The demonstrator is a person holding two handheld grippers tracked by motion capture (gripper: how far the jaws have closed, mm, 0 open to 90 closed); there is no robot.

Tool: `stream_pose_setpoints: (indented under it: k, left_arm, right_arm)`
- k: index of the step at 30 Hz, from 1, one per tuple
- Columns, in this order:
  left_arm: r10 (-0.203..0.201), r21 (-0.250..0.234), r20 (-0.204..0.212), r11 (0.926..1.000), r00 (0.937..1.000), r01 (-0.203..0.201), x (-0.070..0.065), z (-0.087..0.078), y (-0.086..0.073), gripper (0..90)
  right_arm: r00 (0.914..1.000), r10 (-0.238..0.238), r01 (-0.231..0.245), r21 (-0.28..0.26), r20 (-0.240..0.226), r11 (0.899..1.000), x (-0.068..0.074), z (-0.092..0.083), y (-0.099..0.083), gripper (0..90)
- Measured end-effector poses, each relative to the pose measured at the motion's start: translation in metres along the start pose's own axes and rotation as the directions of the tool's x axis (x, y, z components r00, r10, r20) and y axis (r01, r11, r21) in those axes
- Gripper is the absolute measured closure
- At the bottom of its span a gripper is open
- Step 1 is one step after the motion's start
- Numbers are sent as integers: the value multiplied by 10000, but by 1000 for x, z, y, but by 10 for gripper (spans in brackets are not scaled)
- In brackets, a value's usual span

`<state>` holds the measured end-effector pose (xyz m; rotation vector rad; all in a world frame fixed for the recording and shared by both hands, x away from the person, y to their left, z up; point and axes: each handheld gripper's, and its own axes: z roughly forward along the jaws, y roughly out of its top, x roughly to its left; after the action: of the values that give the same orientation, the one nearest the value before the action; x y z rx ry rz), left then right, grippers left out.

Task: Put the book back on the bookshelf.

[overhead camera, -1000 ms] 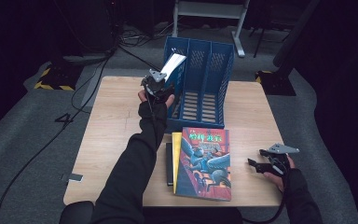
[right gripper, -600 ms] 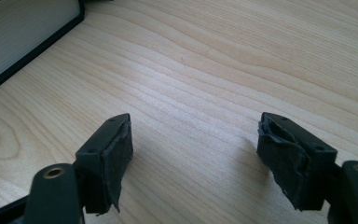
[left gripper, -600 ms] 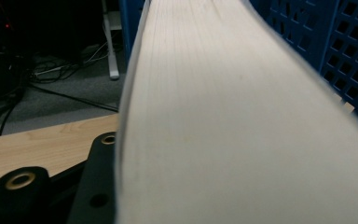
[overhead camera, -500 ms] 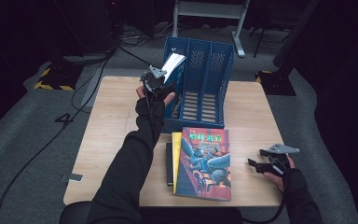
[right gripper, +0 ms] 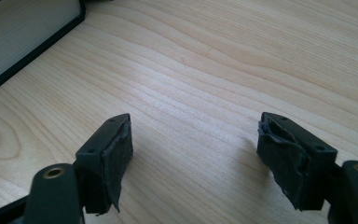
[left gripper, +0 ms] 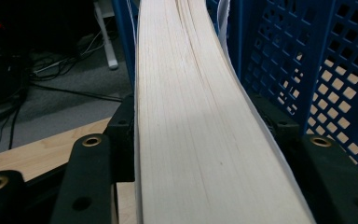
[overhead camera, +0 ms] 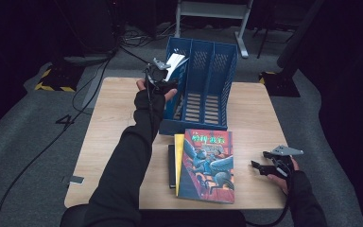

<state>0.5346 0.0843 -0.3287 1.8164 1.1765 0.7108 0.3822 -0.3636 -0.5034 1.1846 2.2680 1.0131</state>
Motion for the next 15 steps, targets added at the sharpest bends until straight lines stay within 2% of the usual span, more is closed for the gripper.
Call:
stream_pose_setpoints:
  k: [2,3,4,5,10,15]
  left_arm:
    - [73,58,-10,10000,10000,-73,0,0,1,467]
    - [108,127,-225,9999,9997,-105,-1,-1,2,504]
    - [73,123,-293,9999,9995,-69,-1,-1,2,583]
    - [43,85,-240,10000,9997,-41,-1,-1,2,596]
    - [51,-29,-336,10000,9994,-52,-5,2,3,605]
    - [-449,-145,-338,9989,9984,444,-3,6,10,607]
  right_arm:
    - [10000,-17,17,-6,-6,10000,0,0,0,269]
    - [10000,-14,14,-8,-6,10000,0,0,0,269]
    - [10000,-17,17,-2,-9,10000,0,0,0,269]
    - [10000,-19,19,-4,-7,10000,0,0,0,268]
    - [10000,-14,14,-15,-15,10000,0,0,0,268]
    - [10000,-11,11,-14,-17,10000,0,0,0,268]
